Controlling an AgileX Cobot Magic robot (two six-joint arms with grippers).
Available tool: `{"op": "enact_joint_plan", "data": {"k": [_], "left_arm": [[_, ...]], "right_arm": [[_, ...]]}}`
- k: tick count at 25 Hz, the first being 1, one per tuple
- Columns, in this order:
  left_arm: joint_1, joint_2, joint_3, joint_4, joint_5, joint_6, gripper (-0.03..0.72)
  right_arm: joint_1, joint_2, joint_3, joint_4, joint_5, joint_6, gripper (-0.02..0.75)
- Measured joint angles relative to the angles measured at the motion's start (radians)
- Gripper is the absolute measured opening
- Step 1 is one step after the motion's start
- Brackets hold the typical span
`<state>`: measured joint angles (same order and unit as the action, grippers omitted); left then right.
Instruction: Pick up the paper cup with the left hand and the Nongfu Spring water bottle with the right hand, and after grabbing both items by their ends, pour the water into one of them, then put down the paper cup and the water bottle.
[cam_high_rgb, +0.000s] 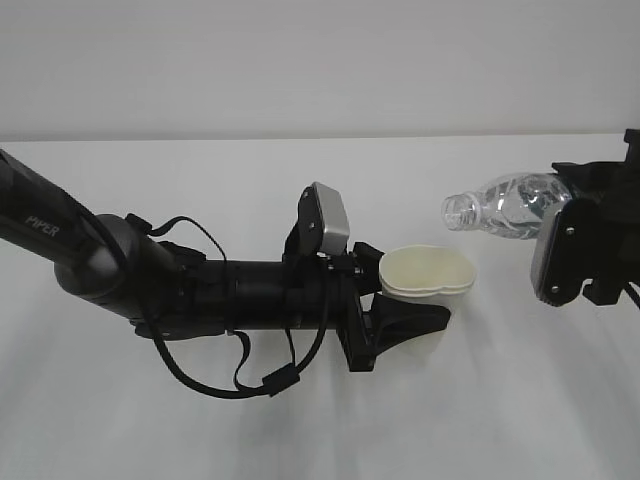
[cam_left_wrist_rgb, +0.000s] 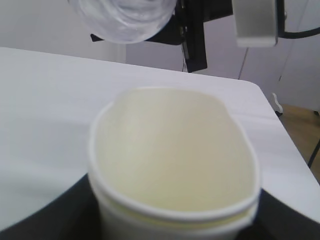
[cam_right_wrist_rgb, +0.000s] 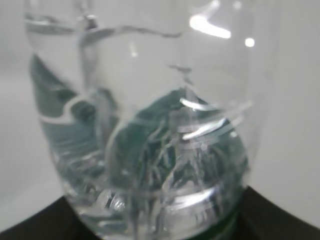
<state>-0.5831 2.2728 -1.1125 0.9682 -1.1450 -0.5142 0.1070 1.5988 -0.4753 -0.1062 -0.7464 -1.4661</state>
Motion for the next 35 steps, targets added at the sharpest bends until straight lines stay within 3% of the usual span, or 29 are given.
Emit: {"op": "enact_joint_plan", "data": {"k": [35], "left_arm": [[0.000,0.001,0.000,0.000,0.000,0.000,0.437]], "right_arm": [[0.000,0.000,0.000,-0.049,-0.010,-0.046,0.384]]}}
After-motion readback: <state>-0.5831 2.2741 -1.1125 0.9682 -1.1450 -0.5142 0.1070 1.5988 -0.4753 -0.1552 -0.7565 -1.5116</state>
